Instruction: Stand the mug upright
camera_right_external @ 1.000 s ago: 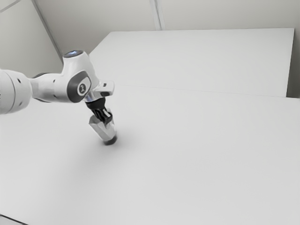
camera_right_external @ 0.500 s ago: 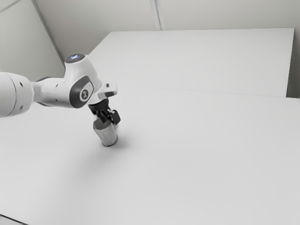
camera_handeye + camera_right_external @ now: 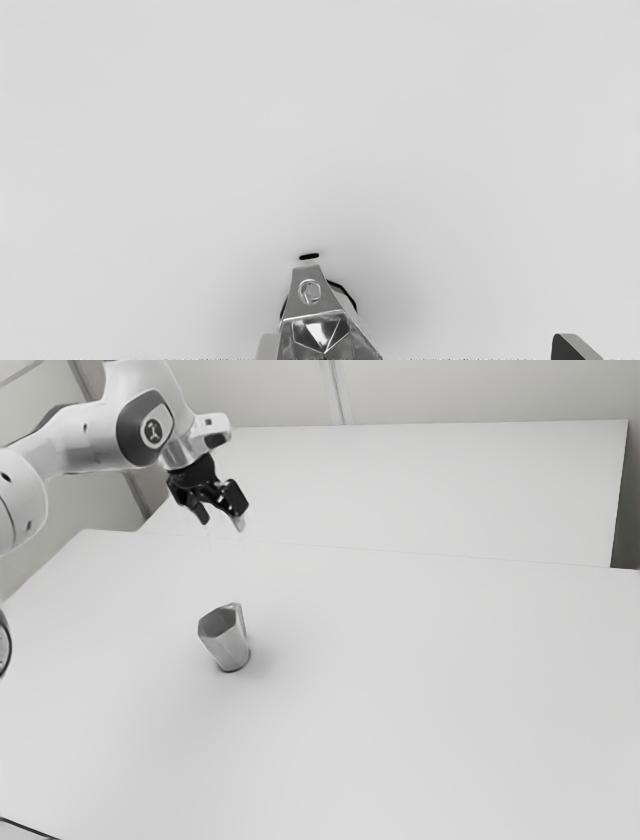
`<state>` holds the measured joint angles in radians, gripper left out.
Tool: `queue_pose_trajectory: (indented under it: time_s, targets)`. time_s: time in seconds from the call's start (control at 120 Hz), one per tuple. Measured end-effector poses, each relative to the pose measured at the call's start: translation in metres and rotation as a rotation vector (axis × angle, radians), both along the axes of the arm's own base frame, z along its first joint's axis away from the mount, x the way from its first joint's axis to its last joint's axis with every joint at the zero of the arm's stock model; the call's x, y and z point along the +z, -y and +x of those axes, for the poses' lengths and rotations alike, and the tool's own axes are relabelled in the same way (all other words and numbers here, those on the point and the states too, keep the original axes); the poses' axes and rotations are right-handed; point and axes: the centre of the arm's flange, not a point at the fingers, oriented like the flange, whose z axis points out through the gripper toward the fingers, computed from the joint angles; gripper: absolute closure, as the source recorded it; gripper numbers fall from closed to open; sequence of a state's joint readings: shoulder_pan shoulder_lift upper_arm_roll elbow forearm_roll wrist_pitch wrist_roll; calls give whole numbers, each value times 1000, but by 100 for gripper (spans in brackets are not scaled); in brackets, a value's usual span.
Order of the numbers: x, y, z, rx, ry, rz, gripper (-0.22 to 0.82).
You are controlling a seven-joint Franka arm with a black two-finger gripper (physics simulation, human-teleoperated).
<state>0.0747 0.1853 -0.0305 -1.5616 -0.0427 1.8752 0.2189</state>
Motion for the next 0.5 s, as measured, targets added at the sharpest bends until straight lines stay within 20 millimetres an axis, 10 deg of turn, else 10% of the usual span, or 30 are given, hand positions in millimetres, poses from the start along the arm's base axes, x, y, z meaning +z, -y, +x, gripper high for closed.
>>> queue_pose_trajectory:
  time_s: [0.2, 0.5]
  targets:
    - [52, 3, -15, 6, -33, -3, 1]
    - [56, 1, -28, 21, -92, -8, 0]
